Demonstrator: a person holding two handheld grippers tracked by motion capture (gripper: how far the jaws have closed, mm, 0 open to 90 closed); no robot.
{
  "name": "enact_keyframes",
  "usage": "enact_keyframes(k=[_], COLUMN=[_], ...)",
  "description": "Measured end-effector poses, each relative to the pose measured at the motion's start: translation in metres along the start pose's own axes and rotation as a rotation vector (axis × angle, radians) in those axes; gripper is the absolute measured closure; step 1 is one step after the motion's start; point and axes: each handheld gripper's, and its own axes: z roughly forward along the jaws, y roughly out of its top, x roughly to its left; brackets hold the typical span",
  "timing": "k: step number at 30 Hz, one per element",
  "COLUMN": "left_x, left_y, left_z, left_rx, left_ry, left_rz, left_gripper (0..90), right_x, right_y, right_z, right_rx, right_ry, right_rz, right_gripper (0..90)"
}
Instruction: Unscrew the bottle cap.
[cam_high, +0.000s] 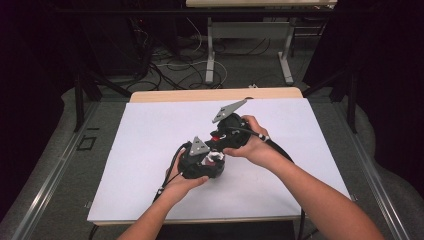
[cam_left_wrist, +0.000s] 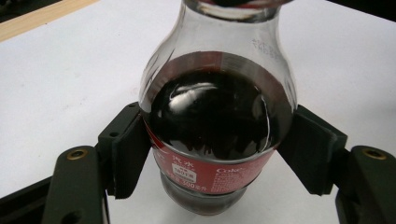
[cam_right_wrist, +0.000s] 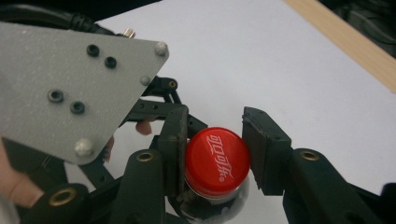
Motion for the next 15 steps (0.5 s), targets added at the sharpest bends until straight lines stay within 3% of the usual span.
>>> enact_keyframes(k=[2,6,10,13,15], left_x=[0.000,-0.002,-0.002,-0.001,0.000], left_y=[0.000,-0.001,-0.001,-0.001,-0.001], left_z=[0.000,0.000,-0.002,-0.003,-0.004], left_rx=[0.000,0.009,-0.002,-0.003,-0.008], left_ry=[-0.009,-0.031,-0.042,-0.033,-0.030], left_rz=[-0.003,0.007,0.003,0.003,-0.009], left_gripper=[30.1,30.1,30.1,30.1,30.1], right_x=[-0.006,-0.014,-0.021,-0.025,-0.024], right_y=[0.001,0.005,0.008,0.009,0.009], right_z=[0.000,0.000,0.001,0.001,0.001], right_rx=[0.010,0.060,0.047,0.044,0.043], right_ry=[0.048,0.167,0.249,0.279,0.264], right_rz=[-0.044,-0.198,-0.327,-0.328,-0.286], right_gripper=[61.7,61.6,61.4,59.4,52.1])
